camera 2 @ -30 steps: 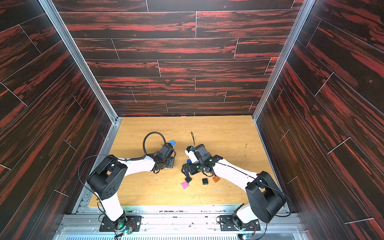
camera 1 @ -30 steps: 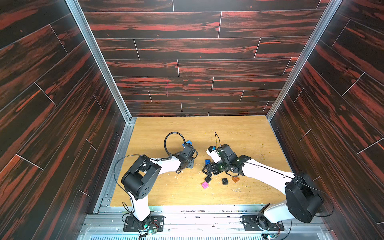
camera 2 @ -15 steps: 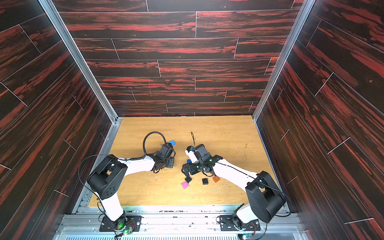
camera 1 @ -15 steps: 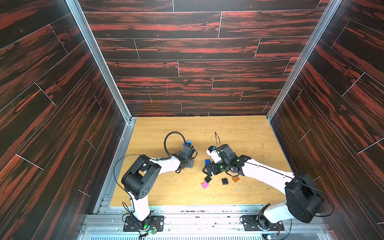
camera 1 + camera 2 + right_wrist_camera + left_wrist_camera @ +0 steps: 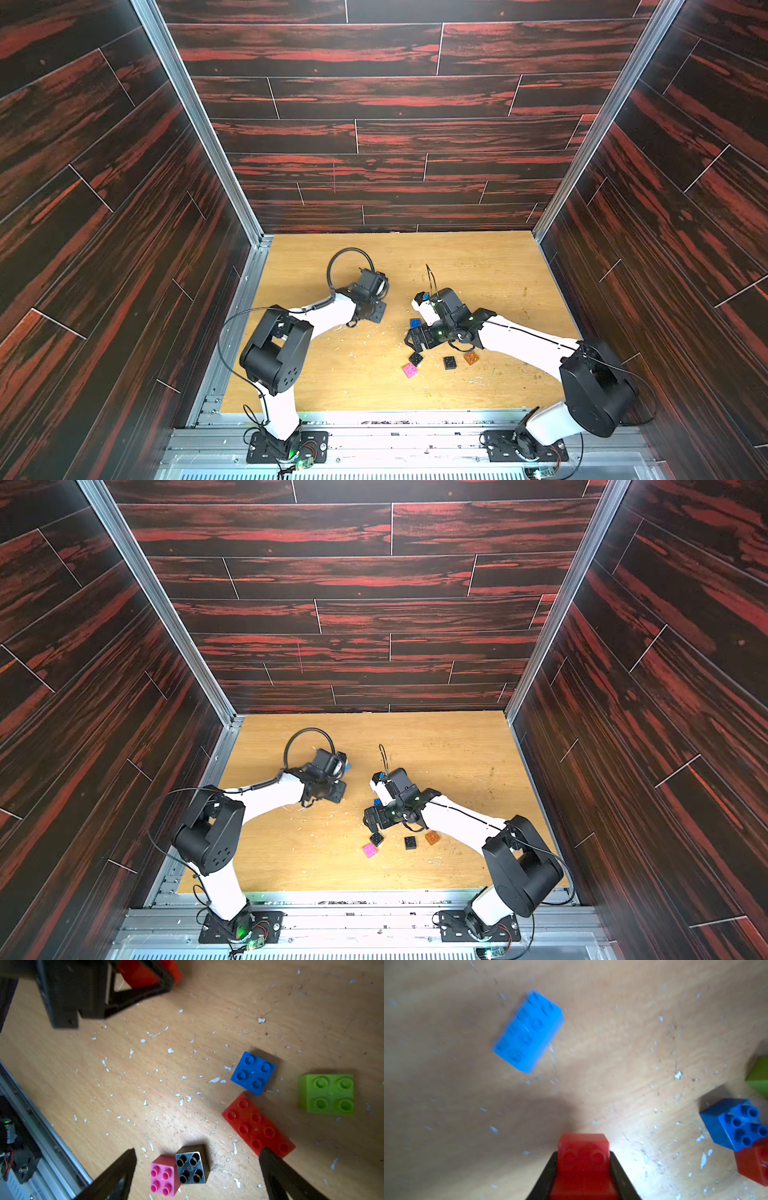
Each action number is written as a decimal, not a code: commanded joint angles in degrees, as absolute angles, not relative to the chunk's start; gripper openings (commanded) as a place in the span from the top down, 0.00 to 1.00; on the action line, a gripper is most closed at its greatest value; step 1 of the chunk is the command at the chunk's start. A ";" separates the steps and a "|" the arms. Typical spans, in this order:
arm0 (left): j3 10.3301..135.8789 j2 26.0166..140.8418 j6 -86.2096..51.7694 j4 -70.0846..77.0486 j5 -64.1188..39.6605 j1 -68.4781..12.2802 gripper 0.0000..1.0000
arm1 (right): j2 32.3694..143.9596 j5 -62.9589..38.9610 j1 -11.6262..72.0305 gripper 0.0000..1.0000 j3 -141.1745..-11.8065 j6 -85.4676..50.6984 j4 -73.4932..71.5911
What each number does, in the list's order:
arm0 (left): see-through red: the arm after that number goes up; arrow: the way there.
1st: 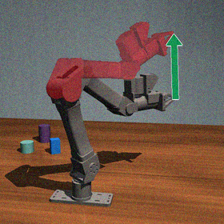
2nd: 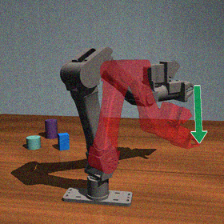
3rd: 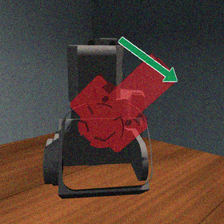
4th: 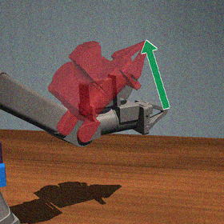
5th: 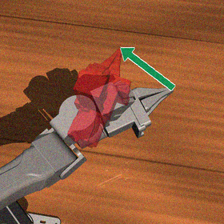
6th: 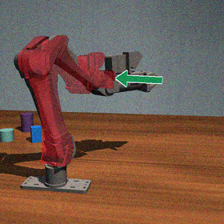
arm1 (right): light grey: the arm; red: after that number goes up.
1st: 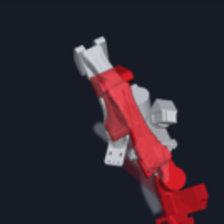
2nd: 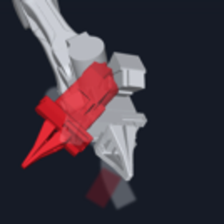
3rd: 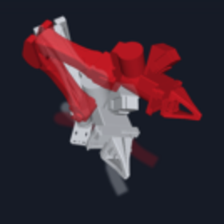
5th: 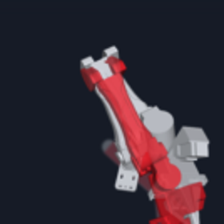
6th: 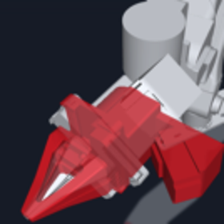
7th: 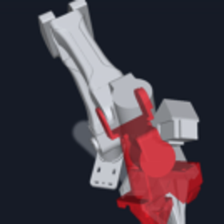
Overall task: Assemble the letter v with lego
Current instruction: Pick up the lego brick from the center of the board.
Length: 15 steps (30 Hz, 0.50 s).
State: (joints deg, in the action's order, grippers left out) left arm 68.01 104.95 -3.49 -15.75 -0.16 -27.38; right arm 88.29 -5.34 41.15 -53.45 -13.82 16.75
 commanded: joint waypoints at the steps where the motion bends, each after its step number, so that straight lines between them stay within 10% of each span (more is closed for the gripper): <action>1: 72.05 103.46 3.65 -17.96 -5.54 -23.99 0.74 | 89.27 -4.41 41.56 0.05 -55.48 -12.75 17.74; 15: 86.87 114.94 19.66 -24.93 -13.09 -17.87 0.76 | 90.56 -4.09 41.51 0.05 -56.79 -12.34 17.80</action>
State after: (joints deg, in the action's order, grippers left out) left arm 84.58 113.56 14.83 -20.45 -10.87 -18.04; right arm 89.06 -4.56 41.15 -55.05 -12.97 16.97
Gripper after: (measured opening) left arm 0.360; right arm 0.953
